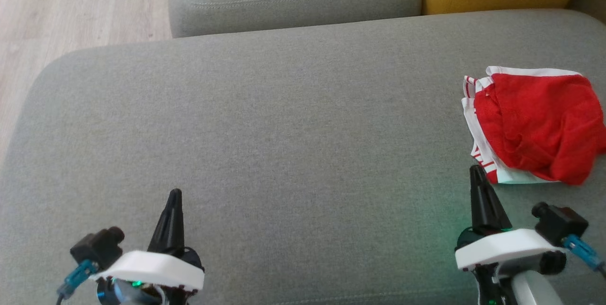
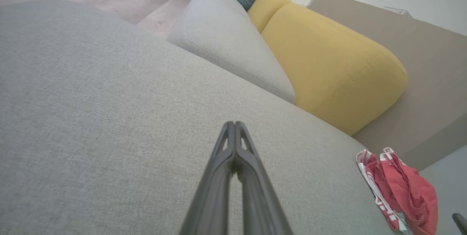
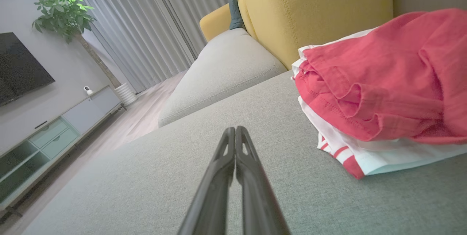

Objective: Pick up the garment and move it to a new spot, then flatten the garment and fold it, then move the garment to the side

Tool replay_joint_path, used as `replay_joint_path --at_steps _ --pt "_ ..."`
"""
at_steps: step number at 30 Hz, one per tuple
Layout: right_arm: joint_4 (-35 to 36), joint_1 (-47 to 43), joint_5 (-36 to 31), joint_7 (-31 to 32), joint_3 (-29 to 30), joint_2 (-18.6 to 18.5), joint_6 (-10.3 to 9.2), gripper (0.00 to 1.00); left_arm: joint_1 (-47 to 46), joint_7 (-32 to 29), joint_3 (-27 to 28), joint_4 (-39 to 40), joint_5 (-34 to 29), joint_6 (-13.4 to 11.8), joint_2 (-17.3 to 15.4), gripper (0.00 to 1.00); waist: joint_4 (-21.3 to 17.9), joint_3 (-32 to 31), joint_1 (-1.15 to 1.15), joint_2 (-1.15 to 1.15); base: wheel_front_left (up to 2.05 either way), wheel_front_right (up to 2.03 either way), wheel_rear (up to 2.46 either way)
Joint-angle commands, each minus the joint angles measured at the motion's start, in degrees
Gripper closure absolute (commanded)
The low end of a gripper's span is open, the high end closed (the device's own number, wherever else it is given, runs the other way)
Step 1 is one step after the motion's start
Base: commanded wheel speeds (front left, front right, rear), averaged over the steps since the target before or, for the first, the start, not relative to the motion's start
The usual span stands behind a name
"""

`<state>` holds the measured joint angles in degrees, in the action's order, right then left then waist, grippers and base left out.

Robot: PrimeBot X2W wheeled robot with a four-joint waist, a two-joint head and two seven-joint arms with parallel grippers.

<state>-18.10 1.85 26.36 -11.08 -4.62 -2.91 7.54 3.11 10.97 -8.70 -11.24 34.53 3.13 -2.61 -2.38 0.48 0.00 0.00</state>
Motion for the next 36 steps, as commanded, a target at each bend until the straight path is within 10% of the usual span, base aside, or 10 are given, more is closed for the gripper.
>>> replay_joint_path --at_steps 1,36 --pt "2.17 2.91 2.09 0.33 0.35 -0.83 -0.01 1.00 -3.08 -0.44 0.98 1.59 1.72 0.49 -0.59 1.00 0.04 -0.01 0.00 0.00 0.00 0.00 0.00" --pt "2.91 3.31 25.09 5.45 3.02 -1.31 -0.03 1.00 -5.14 -5.67 5.08 0.18 21.81 1.84 -1.08 1.00 0.85 -0.10 0.00 0.00 0.00 0.00 0.00"
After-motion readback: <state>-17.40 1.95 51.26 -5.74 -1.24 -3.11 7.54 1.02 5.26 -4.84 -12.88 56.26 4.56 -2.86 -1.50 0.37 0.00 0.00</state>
